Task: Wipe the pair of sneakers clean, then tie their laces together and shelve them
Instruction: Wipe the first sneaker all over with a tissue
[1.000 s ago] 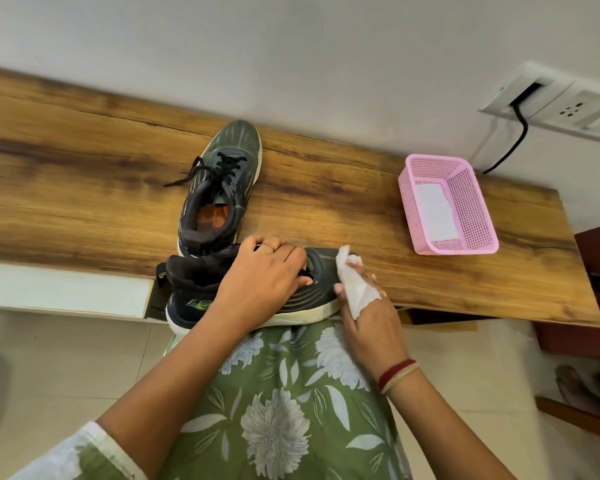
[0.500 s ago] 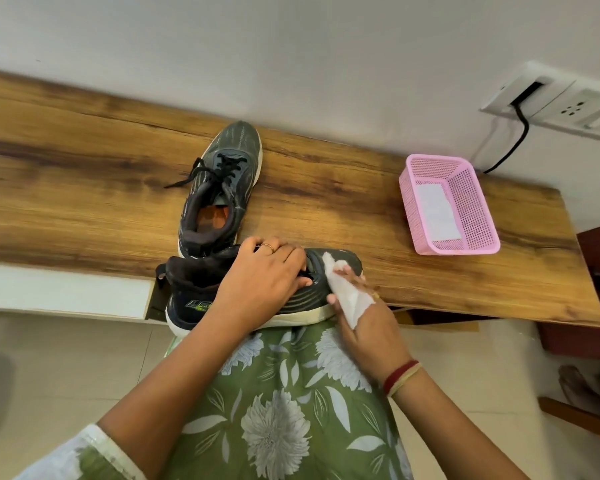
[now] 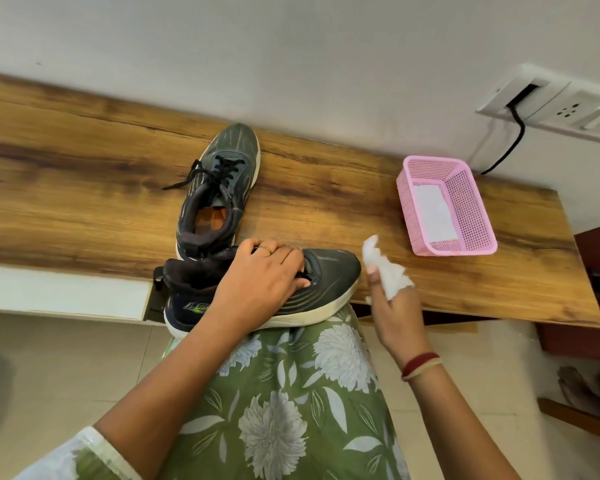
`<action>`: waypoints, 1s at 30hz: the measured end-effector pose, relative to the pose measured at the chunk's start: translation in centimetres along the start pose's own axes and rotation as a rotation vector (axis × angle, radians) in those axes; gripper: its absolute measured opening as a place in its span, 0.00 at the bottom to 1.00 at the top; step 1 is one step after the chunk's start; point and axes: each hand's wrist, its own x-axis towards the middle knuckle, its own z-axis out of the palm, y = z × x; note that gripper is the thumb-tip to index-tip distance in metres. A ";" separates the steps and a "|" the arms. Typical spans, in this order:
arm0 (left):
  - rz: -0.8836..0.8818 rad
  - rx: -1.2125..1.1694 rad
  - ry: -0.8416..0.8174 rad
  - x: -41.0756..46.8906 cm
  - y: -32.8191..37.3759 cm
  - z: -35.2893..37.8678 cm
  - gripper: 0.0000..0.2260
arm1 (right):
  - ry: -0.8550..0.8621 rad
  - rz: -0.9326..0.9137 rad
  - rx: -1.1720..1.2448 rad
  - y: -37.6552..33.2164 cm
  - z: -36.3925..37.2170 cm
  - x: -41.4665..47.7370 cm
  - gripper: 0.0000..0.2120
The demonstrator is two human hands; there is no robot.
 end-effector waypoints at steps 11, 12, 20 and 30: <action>0.001 -0.007 0.009 0.1 0.0 0.0 0.17 | -0.227 -0.277 -0.452 1.4 1.3 -1.8 0.27; 0.000 -0.010 0.008 0.1 0.0 0.1 0.17 | -0.235 -0.324 -0.466 1.6 1.5 -1.9 0.27; -0.001 -0.009 -0.007 -0.1 0.1 0.0 0.17 | -0.284 -0.356 -0.572 1.4 1.0 -1.1 0.35; 0.001 0.022 0.001 0.0 0.1 0.1 0.18 | -0.277 -0.195 -0.336 1.3 0.9 -1.3 0.33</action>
